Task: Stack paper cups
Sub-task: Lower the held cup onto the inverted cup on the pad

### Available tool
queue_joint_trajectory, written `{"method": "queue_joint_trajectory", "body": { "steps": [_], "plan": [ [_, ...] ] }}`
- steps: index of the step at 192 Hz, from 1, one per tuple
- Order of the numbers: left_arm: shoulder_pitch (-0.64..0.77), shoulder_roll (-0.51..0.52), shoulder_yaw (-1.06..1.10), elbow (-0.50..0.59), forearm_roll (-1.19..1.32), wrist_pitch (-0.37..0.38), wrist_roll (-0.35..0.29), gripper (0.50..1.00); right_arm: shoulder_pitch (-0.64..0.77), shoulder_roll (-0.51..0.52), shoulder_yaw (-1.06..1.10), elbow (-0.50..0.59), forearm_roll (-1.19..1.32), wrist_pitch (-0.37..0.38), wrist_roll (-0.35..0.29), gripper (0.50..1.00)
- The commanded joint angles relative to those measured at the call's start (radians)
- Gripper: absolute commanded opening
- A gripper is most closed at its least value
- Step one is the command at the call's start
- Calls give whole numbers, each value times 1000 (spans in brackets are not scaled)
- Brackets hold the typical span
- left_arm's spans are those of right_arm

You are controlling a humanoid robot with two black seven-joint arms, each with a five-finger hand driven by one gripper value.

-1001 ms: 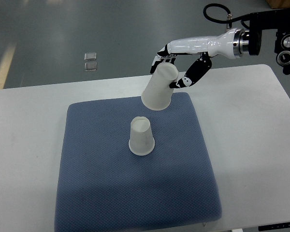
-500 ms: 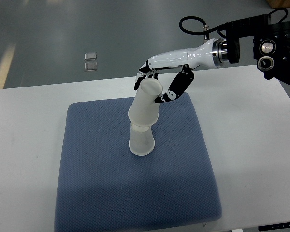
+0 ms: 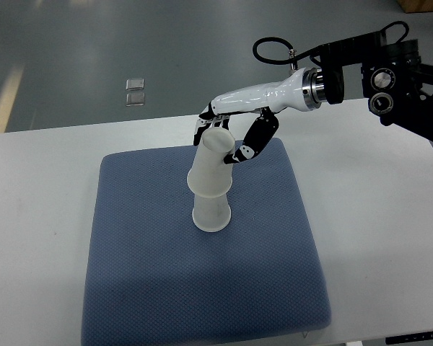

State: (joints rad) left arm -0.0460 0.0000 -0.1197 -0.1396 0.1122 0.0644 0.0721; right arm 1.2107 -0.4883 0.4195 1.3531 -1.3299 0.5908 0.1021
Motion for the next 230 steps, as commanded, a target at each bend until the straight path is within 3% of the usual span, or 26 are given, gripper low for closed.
{"method": "queue_joint_trajectory", "body": {
  "steps": [1, 230],
  "plan": [
    [0, 0, 0, 0, 0, 0, 0, 1000, 3, 2, -8, 1, -2, 1, -2, 646],
    [0, 0, 0, 0, 0, 0, 0, 1000, -6, 30, -24, 3, -57, -8, -12, 654]
  ]
}}
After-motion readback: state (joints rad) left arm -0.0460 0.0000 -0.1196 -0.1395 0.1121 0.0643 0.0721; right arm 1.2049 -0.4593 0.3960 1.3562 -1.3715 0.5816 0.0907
